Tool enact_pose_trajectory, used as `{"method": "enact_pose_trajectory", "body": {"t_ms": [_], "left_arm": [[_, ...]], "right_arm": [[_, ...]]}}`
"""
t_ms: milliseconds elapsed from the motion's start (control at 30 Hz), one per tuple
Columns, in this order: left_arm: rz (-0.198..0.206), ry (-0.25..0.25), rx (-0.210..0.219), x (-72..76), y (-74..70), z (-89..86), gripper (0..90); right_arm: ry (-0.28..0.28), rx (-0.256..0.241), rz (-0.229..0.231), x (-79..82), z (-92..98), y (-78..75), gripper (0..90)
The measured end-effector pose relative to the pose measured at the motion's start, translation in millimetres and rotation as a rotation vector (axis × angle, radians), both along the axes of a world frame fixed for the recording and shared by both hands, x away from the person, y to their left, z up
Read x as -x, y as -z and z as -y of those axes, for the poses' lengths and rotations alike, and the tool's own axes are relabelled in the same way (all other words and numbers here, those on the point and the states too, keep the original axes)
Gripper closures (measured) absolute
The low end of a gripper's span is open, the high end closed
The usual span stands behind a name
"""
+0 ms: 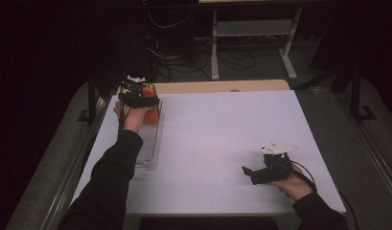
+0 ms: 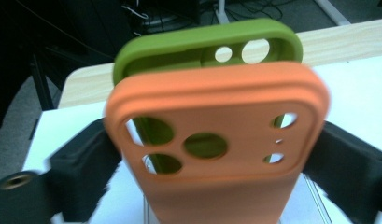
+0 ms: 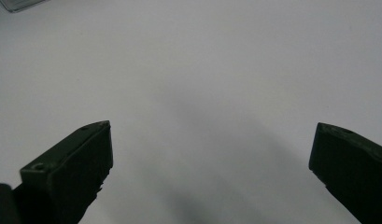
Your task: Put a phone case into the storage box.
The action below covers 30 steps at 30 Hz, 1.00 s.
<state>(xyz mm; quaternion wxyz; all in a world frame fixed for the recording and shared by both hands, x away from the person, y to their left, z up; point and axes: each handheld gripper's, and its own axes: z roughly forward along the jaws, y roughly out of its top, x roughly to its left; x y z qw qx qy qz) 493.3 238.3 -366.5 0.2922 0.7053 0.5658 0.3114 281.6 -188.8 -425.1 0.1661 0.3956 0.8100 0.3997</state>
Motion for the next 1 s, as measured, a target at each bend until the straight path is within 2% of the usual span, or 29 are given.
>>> {"method": "enact_pose_trajectory", "body": {"t_ms": [67, 100, 133, 300, 400, 467, 500, 567, 633, 700, 833, 867, 1000], "left_arm": [[-0.002, -0.004, 0.004, -1.0, -0.8, -0.7, 2.9], [0.002, -0.003, 0.009, -1.5, -0.6, -0.8, 1.9], [0.008, 0.001, 0.012, -2.0, -1.1, -0.9, 1.5], [0.013, 0.025, 0.016, 1.3, -6.2, -1.8, 0.0], [0.003, 0.058, 0.015, 7.2, -12.4, -5.4, 0.0], [-0.003, 0.084, 0.032, 12.5, -15.7, -7.7, 0.0], [-0.011, 0.104, 0.024, 16.2, -17.8, -9.8, 0.0], [-0.013, 0.136, 0.035, 23.0, -19.5, -12.0, 0.0], [-0.025, 0.172, 0.053, 30.7, -22.0, -15.5, 0.0], [-0.019, 0.207, 0.075, 40.0, -24.2, -18.7, 0.0], [-0.02, 0.312, 0.123, 61.0, -27.9, -23.5, 0.0], [-0.022, 0.339, 0.122, 66.4, -28.8, -24.5, 0.0], [-0.007, 0.438, 0.17, 87.1, -29.2, -24.5, 0.0]], "right_arm": [[-0.006, 0.007, 0.012, -0.7, 0.6, 0.1, 0.0], [-0.002, 0.001, -0.001, 0.1, -0.1, 0.0, 0.0], [-0.007, 0.007, 0.011, -0.3, 0.3, 0.0, 0.0], [-0.003, -0.003, 0.007, 0.9, 0.5, -1.9, 0.0], [-0.003, -0.001, 0.011, 0.7, 1.4, -1.6, 0.0], [-0.002, -0.001, 0.013, 0.7, 1.8, -1.6, 0.0], [0.001, -0.002, 0.018, 0.9, 1.8, -2.1, 0.0], [0.003, -0.007, 0.01, 1.8, 1.8, -2.9, 0.0], [-0.004, -0.004, 0.012, 1.9, 2.3, -3.2, 0.0], [-0.01, -0.004, 0.013, 2.2, 1.9, -3.2, 0.0], [-0.024, -0.01, 0.014, 2.8, 1.6, -3.7, 0.0], [-0.027, -0.009, 0.017, 2.9, 1.4, -3.7, 0.0], [-0.05, 0.0, 0.03, 3.0, 1.8, -3.8, 0.0]]}}
